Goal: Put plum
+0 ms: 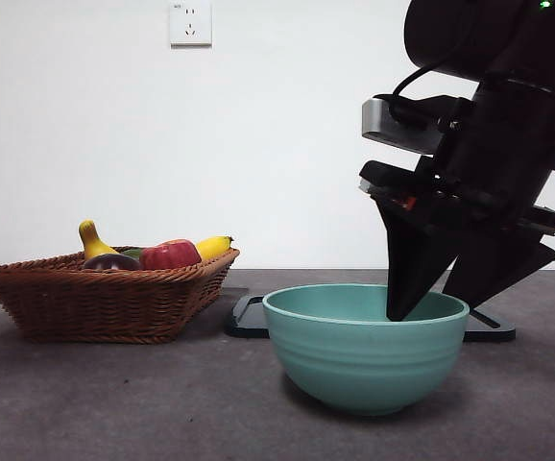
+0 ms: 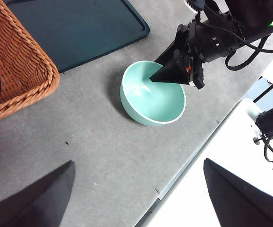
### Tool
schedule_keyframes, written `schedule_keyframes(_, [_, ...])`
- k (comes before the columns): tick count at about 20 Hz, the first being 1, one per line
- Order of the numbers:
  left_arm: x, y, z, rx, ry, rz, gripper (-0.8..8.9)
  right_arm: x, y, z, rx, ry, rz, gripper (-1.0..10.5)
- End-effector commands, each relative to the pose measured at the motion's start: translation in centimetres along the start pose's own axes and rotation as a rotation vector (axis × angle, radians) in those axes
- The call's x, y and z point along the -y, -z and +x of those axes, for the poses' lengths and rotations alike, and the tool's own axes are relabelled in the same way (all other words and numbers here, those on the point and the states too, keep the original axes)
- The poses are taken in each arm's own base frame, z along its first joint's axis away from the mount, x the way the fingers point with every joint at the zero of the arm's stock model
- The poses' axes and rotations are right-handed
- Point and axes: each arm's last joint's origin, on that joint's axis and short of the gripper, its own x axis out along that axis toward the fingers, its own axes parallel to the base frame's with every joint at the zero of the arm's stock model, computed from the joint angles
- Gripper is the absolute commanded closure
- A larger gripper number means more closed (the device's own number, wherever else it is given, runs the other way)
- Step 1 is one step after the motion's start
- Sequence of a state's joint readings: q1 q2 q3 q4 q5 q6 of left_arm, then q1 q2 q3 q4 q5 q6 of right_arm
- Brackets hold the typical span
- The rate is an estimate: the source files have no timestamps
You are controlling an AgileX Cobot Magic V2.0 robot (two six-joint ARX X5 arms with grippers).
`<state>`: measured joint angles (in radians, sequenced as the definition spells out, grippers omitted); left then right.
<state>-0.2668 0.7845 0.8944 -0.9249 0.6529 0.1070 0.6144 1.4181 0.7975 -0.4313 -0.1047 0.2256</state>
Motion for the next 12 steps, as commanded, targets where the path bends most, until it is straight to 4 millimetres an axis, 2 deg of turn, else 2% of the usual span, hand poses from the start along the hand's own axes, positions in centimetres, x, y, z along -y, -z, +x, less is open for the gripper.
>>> schedule_keyframes(1, [0.1, -0.3, -0.1, 0.006, 0.005, 0.020, 3.81, -0.3, -0.5, -0.3, 0.020, -0.002, 0.014, 6.5])
schedule_keyframes(4, [0.1, -0.3, -0.1, 0.006, 0.005, 0.020, 3.81, -0.7, -1.3, -3.0, 0.102, -0.017, 0.011, 6.4])
schedule_keyframes(7, [0.1, -0.3, -0.1, 0.006, 0.005, 0.020, 3.81, -1.2, -1.6, -7.3, 0.176, -0.038, -0.002, 6.4])
schedule_keyframes(12, [0.1, -0.3, -0.1, 0.006, 0.005, 0.019, 3.81, -1.7, 0.3, -14.0, 0.255, -0.117, -0.066, 6.4])
